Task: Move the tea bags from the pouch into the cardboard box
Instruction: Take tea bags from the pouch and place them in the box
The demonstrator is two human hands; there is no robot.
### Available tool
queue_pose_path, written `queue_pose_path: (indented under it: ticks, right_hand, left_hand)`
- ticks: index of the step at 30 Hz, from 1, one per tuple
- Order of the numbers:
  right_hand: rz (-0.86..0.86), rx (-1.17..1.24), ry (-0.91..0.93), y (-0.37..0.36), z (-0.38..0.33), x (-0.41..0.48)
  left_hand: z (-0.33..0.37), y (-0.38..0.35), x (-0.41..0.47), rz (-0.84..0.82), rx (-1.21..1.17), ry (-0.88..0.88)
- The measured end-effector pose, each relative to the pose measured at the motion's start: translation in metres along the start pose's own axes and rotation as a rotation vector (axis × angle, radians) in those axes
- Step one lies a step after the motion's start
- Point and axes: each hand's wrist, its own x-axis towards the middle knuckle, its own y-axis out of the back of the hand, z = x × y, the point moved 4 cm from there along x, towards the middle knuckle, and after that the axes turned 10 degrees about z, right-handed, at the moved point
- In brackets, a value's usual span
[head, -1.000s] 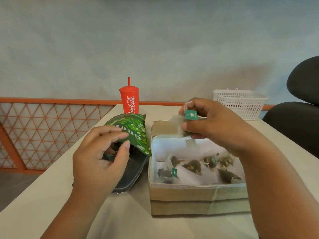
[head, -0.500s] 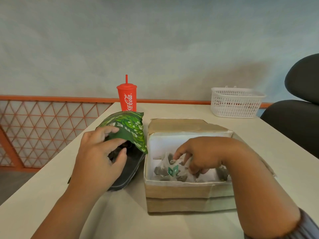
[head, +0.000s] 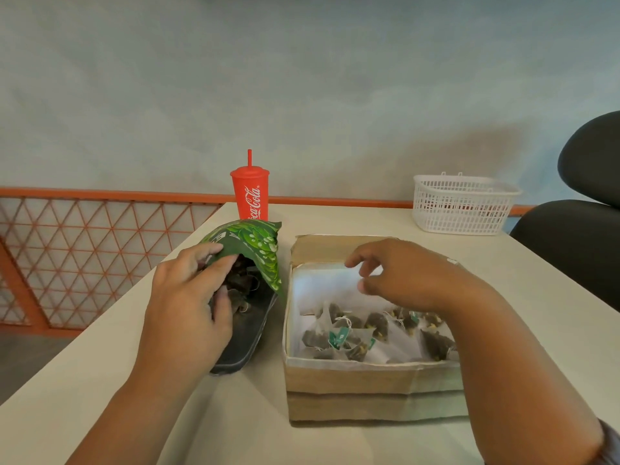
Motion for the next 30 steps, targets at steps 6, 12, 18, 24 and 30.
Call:
queue_pose_path:
  ticks: [6,12,18,24,30]
  right_hand:
    - [0.087,0.301,0.226,-0.005,-0.050,-0.012]
    - [0.033,0.112,0.338,-0.041,-0.075,-0.013]
    - [0.102,0.145,0.356,-0.043,-0.076,-0.008]
    - [0.123,0.194,0.379,-0.044,-0.078,-0.007]
    - [0.107,0.179,0.434,-0.047,-0.089,-0.014]
  left_hand:
    - [0.001,-0.005,0.000,-0.073,0.031,-0.108]
    - [0.003,-0.001,0.002,-0.025,0.024,-0.167]
    - [0.024,0.017,0.002,0.202,-0.012,-0.243]
    - [0.025,-0.009,-0.008,-0.073,-0.008,-0.145]
    - [-0.007,-0.029,-0.014,-0.469,0.285,0.242]
